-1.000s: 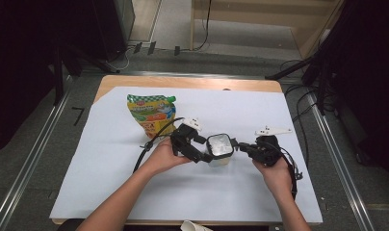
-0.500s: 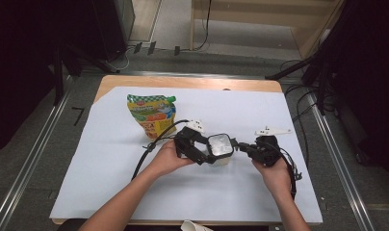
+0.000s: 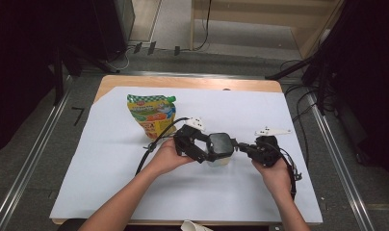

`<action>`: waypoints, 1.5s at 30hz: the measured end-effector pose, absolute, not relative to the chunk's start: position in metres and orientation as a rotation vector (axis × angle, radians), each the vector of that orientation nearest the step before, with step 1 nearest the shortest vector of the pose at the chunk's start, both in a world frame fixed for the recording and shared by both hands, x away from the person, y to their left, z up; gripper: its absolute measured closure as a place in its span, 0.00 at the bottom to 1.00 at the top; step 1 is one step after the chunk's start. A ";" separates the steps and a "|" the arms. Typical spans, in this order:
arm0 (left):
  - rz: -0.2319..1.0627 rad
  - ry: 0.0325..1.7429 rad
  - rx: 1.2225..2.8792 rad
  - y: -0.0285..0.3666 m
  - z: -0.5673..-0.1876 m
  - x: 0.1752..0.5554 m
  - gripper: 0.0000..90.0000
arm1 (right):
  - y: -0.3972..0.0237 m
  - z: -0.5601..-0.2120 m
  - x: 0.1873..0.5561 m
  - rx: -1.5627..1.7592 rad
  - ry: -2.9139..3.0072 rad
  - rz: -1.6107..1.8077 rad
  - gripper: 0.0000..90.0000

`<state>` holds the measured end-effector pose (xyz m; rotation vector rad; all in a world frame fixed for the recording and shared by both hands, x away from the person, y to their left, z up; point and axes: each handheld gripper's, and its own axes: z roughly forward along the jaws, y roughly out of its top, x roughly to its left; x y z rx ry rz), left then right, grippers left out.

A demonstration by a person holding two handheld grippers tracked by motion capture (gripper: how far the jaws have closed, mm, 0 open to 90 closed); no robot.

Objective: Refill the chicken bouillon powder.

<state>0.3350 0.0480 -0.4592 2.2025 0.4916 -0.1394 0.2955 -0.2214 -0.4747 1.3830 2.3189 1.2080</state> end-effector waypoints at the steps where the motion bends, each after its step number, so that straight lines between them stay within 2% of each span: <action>1: -0.139 0.490 2.200 0.048 -0.458 0.335 0.16 | -0.221 -0.475 0.295 1.383 2.319 1.209 1.00; 13: -0.107 0.473 2.226 0.044 -0.442 0.337 0.17 | -0.221 -0.475 0.295 1.389 2.316 1.210 1.00; 16: -0.113 0.469 2.210 0.044 -0.436 0.340 0.25 | -0.220 -0.475 0.294 1.385 2.316 1.210 1.00; 18: -0.150 0.448 2.202 0.042 -0.432 0.340 0.33 | -0.220 -0.475 0.294 1.381 2.316 1.210 1.00; 25: -0.153 0.386 2.252 0.029 -0.427 0.333 0.47 | -0.220 -0.475 0.294 1.379 2.316 1.207 1.00; 32: -0.177 0.359 2.258 0.021 -0.418 0.334 0.59 | -0.220 -0.475 0.294 1.377 2.318 1.208 1.00; 45: -0.258 0.354 2.252 0.003 -0.407 0.341 0.73 | -0.220 -0.475 0.292 1.369 2.321 1.218 1.00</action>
